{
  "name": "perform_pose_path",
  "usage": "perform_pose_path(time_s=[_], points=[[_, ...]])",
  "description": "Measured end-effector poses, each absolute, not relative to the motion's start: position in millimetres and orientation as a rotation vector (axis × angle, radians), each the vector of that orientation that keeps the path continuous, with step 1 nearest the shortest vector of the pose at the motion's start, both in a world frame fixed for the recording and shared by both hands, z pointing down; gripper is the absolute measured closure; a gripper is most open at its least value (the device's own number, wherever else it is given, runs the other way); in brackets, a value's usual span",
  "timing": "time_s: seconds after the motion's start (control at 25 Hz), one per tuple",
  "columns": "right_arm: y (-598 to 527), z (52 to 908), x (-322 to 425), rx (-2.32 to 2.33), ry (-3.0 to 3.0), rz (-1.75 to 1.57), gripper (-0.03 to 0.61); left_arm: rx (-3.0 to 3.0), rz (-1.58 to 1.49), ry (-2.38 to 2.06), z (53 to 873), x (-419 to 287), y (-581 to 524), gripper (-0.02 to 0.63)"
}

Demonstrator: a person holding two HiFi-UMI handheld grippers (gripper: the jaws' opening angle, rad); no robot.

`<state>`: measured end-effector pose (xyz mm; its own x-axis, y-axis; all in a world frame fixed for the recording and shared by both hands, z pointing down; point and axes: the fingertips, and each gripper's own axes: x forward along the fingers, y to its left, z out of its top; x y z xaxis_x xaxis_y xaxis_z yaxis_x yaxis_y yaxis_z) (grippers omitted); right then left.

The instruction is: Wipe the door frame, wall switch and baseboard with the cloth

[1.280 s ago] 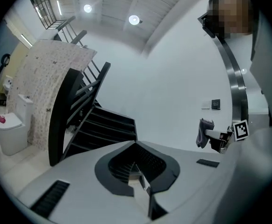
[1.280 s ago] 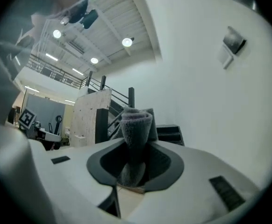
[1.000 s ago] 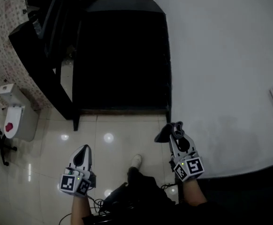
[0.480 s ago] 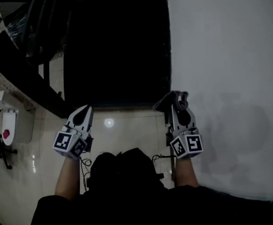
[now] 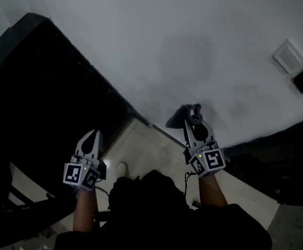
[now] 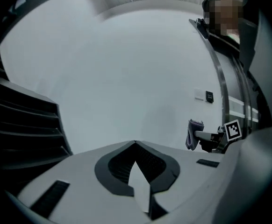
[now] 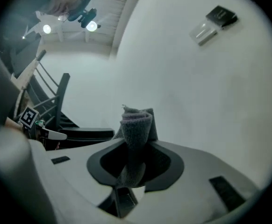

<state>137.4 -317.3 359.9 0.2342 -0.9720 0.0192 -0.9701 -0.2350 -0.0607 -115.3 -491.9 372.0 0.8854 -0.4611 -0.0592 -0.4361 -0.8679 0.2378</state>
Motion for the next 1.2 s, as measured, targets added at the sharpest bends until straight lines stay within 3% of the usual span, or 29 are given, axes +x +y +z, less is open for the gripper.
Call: perform_pose_path(time_s=[0.28,0.64,0.88,1.2], points=[[-233,376,138,-2.848,1.382,-0.091,0.483,2.890,-0.147,-0.153,376,-19,-533,0.614],[-199,467,149,-2.994,1.297,-0.258,0.483,2.941,-0.025,0.213,447,54,-488,0.614],[-242,569,180,-2.954,1.449,-0.289,0.483,2.941,0.042,0.273,556,111,-485,0.614],[-312,829,197,-2.907,1.762,-0.402,0.483,2.988,0.032,0.363,784,145,-489,0.614]])
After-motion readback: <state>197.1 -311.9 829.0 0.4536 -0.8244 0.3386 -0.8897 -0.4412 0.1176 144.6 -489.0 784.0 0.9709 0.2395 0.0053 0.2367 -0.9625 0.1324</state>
